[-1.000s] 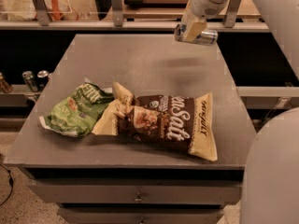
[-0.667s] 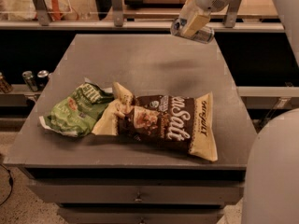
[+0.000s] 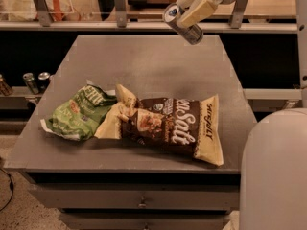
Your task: Place redbull can upright
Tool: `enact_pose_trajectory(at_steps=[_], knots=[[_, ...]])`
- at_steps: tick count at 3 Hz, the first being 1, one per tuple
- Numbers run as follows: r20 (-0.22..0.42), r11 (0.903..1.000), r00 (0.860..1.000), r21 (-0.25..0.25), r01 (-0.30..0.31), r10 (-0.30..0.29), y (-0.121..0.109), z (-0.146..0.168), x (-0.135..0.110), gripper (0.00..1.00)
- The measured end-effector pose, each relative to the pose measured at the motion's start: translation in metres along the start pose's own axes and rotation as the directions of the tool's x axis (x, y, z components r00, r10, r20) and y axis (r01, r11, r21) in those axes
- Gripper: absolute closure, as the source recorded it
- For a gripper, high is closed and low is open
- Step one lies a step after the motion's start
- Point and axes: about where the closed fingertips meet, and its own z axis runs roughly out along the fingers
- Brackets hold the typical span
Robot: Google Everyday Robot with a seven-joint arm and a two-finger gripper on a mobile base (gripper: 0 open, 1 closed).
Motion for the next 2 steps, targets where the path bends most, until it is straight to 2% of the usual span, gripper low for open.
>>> enact_pose_trajectory(at_steps=[1,2], knots=[[0.121,0.9975,0.990,0.008,-0.071,0.069,-0.002,-0.012,-0.021,1.00],[0.170,0.9851,0.971,0.008,-0.172,0.168,-0.006,-0.017,-0.032,1.00]])
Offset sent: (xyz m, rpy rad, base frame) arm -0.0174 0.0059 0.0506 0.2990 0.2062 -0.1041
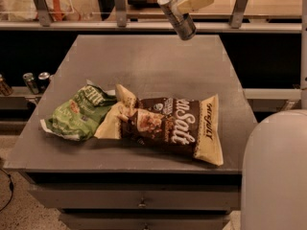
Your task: Place redbull can upright
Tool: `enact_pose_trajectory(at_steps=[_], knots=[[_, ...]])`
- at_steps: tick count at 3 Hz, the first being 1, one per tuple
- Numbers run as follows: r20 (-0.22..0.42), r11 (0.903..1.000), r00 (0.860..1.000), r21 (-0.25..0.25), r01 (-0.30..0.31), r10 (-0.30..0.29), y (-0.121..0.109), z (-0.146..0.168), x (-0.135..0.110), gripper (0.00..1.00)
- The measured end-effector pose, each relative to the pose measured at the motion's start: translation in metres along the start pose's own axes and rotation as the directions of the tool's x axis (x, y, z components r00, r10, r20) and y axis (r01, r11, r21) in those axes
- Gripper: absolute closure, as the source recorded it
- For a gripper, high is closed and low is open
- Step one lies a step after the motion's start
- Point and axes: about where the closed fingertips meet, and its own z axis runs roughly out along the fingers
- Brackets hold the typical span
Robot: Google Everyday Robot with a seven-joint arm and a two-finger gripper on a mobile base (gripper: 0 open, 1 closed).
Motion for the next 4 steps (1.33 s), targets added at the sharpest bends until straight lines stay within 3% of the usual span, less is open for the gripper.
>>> enact_pose_trajectory(at_steps=[1,2,3,4], knots=[[0.010,0.9938,0.994,-0.004,-0.111,0.111,-0.001,0.006,-0.001,1.00],[0.054,0.9778,0.977,-0.044,-0.205,0.207,0.000,0.021,0.003,1.00],[0.146,0.9656,0.955,-0.071,-0.250,0.258,-0.005,0.030,0.005,1.00],[0.228,0.9615,0.934,-0.057,-0.269,0.275,-0.015,0.034,0.009,1.00]])
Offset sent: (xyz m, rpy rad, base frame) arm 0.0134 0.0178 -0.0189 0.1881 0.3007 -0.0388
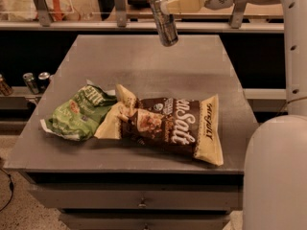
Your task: Place redbull can upright
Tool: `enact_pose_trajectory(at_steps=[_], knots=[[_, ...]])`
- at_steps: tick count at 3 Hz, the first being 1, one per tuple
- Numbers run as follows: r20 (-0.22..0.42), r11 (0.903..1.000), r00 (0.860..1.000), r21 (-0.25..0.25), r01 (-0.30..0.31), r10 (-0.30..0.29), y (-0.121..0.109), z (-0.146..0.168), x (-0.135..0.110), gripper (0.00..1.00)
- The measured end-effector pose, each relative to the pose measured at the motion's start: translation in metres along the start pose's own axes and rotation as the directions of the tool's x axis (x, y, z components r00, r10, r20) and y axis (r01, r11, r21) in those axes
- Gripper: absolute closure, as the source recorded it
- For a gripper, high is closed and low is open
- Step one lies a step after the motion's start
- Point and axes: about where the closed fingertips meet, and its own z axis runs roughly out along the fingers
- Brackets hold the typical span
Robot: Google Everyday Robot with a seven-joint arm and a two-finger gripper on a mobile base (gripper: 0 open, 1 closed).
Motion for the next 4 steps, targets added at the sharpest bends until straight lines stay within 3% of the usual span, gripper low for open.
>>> enact_pose_trajectory(at_steps=[2,4], knots=[[0.020,0.9959,1.000,0.088,-0.021,0.019,-0.017,0.005,0.020,1.00],[0.009,0.9926,0.998,0.107,-0.056,0.056,-0.020,0.019,0.050,1.00]])
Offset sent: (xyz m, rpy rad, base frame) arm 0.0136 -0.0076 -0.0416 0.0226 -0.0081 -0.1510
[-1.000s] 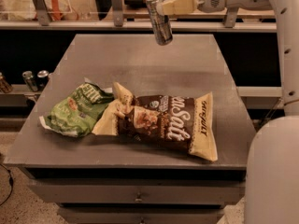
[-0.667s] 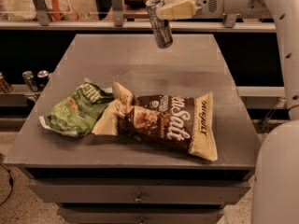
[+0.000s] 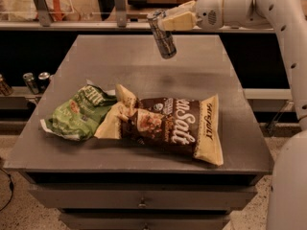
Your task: Place redbull can upright
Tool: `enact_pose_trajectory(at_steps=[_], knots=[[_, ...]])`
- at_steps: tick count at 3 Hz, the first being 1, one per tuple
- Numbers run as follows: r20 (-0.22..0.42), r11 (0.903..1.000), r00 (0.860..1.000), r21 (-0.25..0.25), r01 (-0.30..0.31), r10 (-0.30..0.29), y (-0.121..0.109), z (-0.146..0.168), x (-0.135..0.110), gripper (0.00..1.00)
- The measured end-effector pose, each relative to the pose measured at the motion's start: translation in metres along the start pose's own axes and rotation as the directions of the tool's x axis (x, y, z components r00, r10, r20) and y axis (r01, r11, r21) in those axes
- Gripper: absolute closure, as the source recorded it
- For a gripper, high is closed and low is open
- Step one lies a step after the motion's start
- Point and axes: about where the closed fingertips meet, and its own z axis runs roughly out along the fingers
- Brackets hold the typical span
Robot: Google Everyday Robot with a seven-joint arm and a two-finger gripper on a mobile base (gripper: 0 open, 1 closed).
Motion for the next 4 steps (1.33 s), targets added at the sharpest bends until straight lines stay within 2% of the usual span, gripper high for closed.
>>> enact_pose_trajectory(at_steps=[1,3,4], knots=[[0.033,0.9999,0.999,0.002,-0.015,0.015,-0.0010,0.0041,0.0099,1.00],[0.107,0.9994,0.994,0.004,-0.035,0.034,-0.0007,0.0073,0.0137,1.00],[0.112,0.9994,0.993,0.005,-0.033,0.032,-0.0005,0.0067,0.0147,1.00]])
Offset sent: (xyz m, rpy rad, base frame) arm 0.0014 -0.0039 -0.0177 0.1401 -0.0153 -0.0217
